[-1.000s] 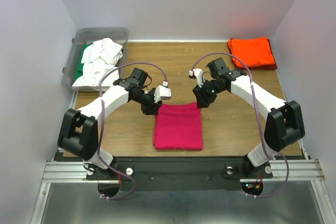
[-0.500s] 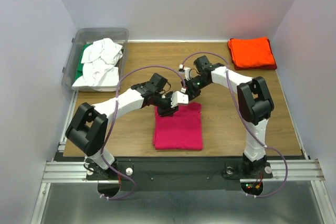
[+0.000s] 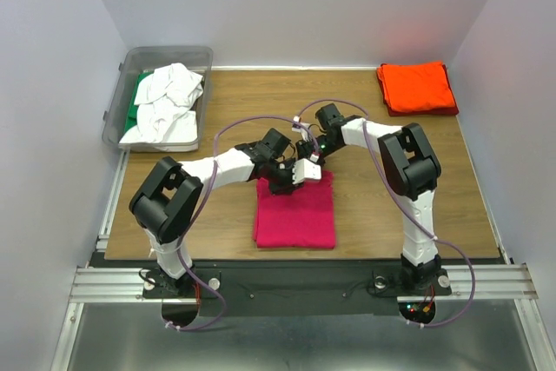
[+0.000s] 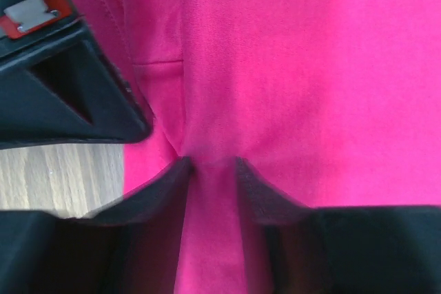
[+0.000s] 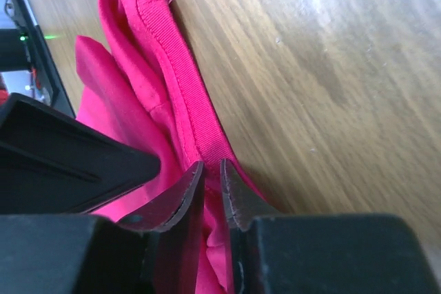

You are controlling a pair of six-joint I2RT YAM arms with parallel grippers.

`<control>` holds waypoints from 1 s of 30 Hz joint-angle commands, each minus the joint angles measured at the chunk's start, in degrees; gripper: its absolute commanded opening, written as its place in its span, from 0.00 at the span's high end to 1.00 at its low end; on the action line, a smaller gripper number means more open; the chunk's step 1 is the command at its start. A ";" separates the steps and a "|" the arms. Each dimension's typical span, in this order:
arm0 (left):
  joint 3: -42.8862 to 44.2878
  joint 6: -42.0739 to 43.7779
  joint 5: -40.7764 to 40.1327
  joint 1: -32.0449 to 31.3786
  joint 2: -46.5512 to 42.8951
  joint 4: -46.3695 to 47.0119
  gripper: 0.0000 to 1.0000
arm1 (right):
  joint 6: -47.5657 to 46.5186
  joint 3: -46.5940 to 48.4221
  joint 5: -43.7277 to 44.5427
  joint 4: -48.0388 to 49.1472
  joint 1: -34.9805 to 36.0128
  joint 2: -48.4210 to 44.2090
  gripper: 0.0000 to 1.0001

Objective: Fold and stack the t-shirts
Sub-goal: Fold the tshirt

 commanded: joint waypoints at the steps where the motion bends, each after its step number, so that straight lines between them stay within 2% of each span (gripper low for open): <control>1: 2.23 0.17 0.93 -0.54 -1.30 1.06 0.80 | -0.29 -2.18 1.08 2.90 0.65 0.93 0.80; 3: 1.53 -0.01 1.98 -0.63 -3.75 0.36 0.93 | -0.20 -2.97 0.82 3.16 0.56 0.93 0.80; 5: 1.08 -0.01 2.78 -0.71 -5.78 -0.35 1.00 | -0.11 -3.67 0.47 3.25 0.65 0.84 0.81; 9: 0.47 -0.09 3.40 -0.63 -10.96 -1.58 1.00 | -0.29 -4.99 -0.06 3.69 0.65 0.75 0.82; 12: 1.52 0.43 1.74 -0.63 -11.59 -1.84 1.00 | -0.46 -5.35 -0.06 3.78 0.56 0.75 0.83; 30: 7.85 5.71 -0.47 4.56 -2.81 -0.88 1.00 | -1.69 -6.05 -0.59 3.69 0.56 0.49 0.83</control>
